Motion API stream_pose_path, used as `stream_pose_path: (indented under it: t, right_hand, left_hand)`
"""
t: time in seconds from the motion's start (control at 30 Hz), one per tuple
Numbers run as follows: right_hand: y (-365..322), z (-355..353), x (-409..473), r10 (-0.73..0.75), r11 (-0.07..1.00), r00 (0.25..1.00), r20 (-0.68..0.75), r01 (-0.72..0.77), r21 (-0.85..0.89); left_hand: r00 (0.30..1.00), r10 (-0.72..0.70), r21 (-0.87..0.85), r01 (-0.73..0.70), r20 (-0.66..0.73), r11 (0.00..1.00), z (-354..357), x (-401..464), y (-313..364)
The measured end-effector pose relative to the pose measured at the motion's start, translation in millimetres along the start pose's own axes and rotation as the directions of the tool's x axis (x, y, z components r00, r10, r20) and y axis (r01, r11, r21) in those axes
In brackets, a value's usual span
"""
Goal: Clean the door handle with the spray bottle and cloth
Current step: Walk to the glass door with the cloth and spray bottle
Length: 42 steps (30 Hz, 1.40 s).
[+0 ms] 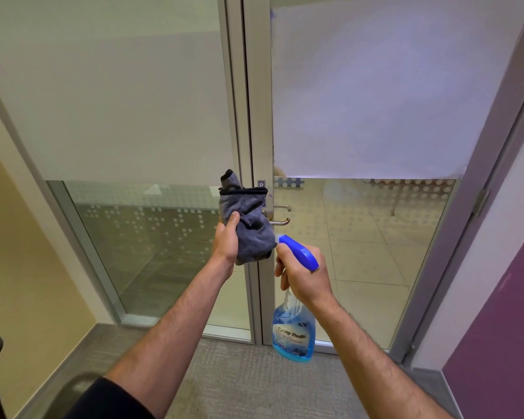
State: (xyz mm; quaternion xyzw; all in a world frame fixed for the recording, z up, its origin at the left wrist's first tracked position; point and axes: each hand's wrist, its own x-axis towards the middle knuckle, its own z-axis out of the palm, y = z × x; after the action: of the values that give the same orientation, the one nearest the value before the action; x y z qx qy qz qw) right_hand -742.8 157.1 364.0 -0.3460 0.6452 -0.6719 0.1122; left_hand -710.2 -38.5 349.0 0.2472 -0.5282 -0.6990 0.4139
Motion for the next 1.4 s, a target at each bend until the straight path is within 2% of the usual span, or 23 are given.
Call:
stream_pose_path:
  t: [0.1, 0.23, 0.4, 0.6, 0.7, 1.03, 1.2, 1.4]
  right_hand:
    - [-0.4, 5.3, 0.5, -0.003, 1.0, 1.0, 0.013, 0.003, 0.013]
    - [9.5, 7.4, -7.4, 0.06, 0.998, 0.99, 0.126, -0.06, -0.004]
    - [19.0, 0.1, -8.9, 0.111, 0.994, 0.994, 0.01, -0.111, -0.017]
    - [10.8, -6.4, -2.9, 0.05, 0.999, 0.999, -0.012, -0.05, 0.018]
    - [6.2, -3.5, -3.8, 0.032, 0.998, 0.998, 0.051, -0.035, 0.055]
    - [34.6, 19.4, -30.4, 0.083, 0.996, 0.975, 0.207, -0.085, 0.001]
    - [40.0, 50.9, -50.4, 0.068, 0.995, 0.959, 0.276, -0.086, 0.055]
    - [43.1, 113.5, -82.2, 0.058, 0.985, 0.898, 0.436, -0.122, 0.122]
  left_hand:
    - [1.0, -0.01, -0.002, 0.009, -0.025, 1.0, 1.4, 1.1, -2.3]
    - [1.0, 0.003, -0.013, -0.003, 0.006, 1.0, -0.9, 5.3, -2.8]
    - [1.0, 0.021, -0.012, -0.021, 0.02, 1.0, -4.8, 7.4, -3.5]
    - [1.0, -0.016, 0.007, 0.016, -0.013, 1.0, -7.0, 1.3, -7.4]
    - [1.0, 0.004, 0.0, -0.004, -0.015, 1.0, -7.8, -6.6, -7.9]
    - [0.983, -0.017, 0.056, 0.027, -0.182, 0.998, -53.4, -41.7, -12.2]
    - [0.959, -0.012, 0.1, 0.042, -0.285, 0.994, -102.6, -68.1, -12.9]
    - [0.922, -0.004, 0.161, 0.072, -0.386, 0.984, -191.4, -108.7, -8.8]
